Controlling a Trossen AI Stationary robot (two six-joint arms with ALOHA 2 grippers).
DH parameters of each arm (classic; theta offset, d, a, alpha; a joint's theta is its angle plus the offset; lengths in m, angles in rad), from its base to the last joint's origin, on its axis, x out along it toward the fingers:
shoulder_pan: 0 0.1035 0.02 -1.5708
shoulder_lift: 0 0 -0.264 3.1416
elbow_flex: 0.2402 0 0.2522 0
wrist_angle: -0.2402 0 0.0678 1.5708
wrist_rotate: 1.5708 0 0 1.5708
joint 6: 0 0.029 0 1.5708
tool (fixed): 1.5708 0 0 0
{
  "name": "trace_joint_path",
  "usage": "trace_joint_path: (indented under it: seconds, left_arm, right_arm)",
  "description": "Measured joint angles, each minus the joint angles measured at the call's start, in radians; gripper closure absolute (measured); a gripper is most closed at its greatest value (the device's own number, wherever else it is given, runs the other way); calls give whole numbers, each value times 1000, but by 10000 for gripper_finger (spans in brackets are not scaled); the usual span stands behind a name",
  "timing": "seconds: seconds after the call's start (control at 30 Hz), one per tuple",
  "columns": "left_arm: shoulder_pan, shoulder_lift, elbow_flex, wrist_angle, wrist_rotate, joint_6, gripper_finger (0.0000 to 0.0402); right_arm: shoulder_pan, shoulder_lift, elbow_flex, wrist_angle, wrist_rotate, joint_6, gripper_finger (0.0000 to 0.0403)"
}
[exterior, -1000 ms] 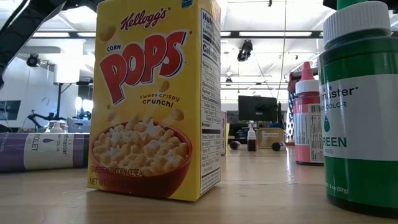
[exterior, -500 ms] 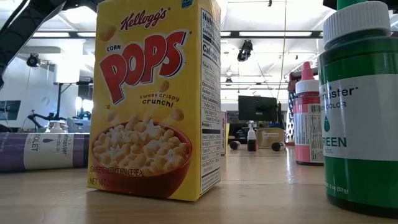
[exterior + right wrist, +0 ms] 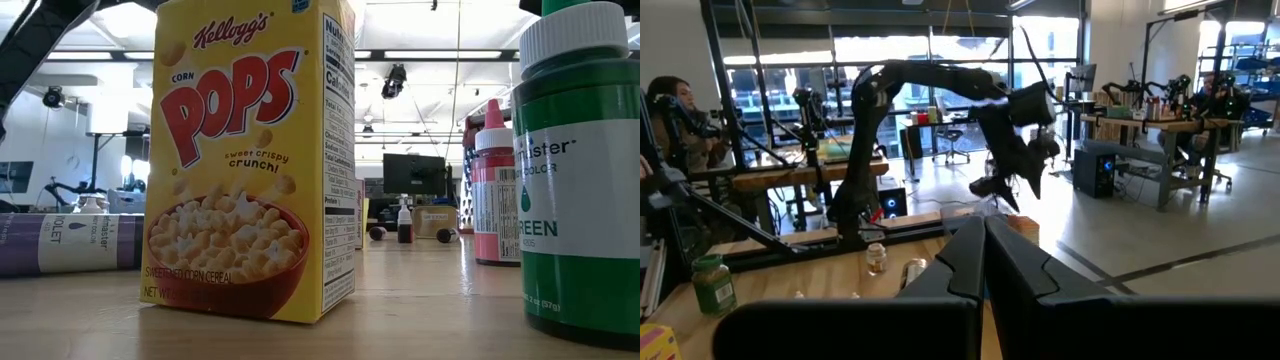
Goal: Pick & Place Kitchen Items
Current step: Put the orange cereal box into the blue bin, then put the red cereal box into the blue bin
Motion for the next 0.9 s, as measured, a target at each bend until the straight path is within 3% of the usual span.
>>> trace_joint_path:
  seconds: [0.4,0.5,0.73,0.9]
  left_arm:
    - [-37,-182,15,-8,294,-116,158]
    - [-46,-230,15,-6,364,-213,158]
    - [-54,-285,15,-8,394,-556,158]
    - [-54,-283,11,3,387,-605,158]
  right_arm:
    - [0,0,0,0,0,1,394]
    - [0,0,0,0,0,0,394]
    - [0,0,0,0,0,1,394]
    - [0,0,0,0,0,1,394]
